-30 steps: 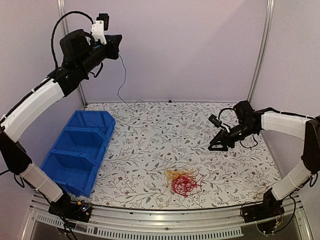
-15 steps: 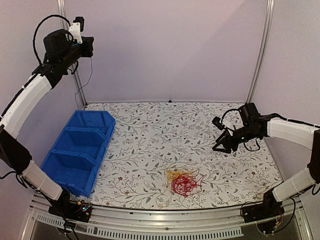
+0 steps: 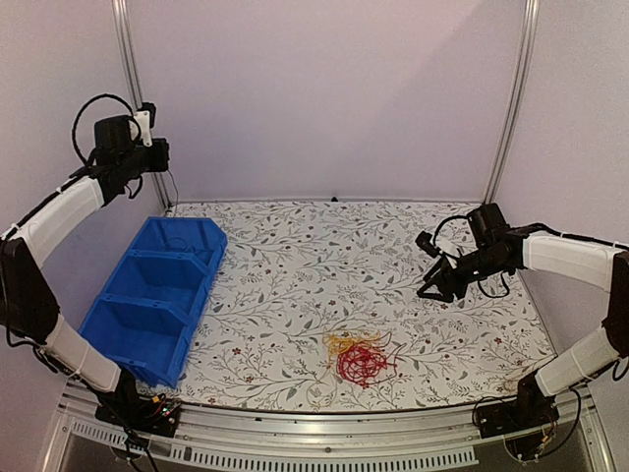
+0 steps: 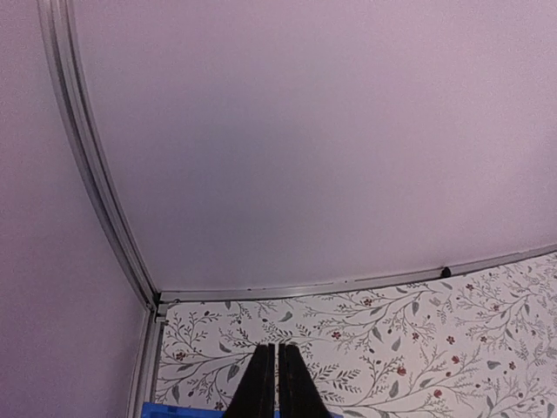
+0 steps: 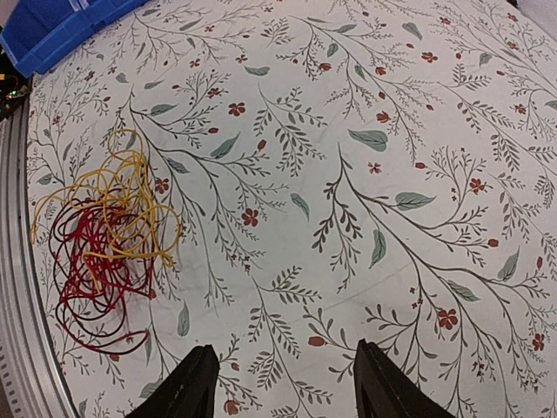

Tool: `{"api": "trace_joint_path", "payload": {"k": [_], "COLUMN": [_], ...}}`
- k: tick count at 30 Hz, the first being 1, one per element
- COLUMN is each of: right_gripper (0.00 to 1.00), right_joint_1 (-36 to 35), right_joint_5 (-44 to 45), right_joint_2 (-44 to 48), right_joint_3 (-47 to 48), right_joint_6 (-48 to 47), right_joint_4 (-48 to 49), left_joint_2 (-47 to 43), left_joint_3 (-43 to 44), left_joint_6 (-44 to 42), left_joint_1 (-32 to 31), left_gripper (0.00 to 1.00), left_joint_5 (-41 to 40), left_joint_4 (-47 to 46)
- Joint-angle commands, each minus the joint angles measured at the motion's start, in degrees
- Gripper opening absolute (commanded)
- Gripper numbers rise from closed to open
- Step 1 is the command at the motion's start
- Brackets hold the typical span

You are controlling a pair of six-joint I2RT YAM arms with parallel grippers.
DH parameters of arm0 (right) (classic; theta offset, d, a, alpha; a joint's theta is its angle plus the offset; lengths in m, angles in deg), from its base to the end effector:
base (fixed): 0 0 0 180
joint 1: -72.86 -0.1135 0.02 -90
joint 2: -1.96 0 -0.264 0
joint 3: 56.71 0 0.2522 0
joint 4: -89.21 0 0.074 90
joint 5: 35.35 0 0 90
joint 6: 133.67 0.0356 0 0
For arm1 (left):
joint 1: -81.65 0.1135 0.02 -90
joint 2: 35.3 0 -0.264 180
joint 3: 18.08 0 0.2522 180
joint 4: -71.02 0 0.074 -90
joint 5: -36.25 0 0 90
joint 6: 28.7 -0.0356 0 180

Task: Untangle the cables

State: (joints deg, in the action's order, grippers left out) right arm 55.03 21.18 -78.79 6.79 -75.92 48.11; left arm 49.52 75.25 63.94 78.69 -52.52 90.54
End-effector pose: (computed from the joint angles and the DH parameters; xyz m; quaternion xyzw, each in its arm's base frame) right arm 0.2537 0.1022 0.2110 -0.4611 0.8015 0.2421 0.2939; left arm 0.3527 -0.0190 0.3928 0.0090 0.7716 -0.0393 0.6348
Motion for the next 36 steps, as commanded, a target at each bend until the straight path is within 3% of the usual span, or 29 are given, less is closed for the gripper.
{"api": "trace_joint_path", "payload": {"k": [1,11,18,36], "right_gripper": [0.57,0.57,0.57,0.57], "right_joint_1": [0.41,0.4,0.39,0.35], "right_joint_5": [-0.14,-0.45,-0.71,-0.8], "right_joint_2": [-0.7,-1.57,-2.19,-3.97], "right_joint_3": [-0.74,-0.7,-0.69,-0.52], "right_joint_6": [-0.68,-1.32,-1.67,-2.44], "right_joint_4": [0.81,0.36,0.09,-1.1], "left_joint_2": [-1.58,1.09,6.42,20.76], "left_joint_3": [-4.31,-8.16,-6.98,4.23], "left_joint_6": [1.43,6.31,8.45,11.24], "left_joint_1": [1.39,2.91,4.36,4.98], "left_gripper": [0.0,0.0,0.0,0.0], "left_joint_5": [1.04,-0.14,4.06,11.47], "left_joint_4": [1.59,13.54,20.81,34.94]}}
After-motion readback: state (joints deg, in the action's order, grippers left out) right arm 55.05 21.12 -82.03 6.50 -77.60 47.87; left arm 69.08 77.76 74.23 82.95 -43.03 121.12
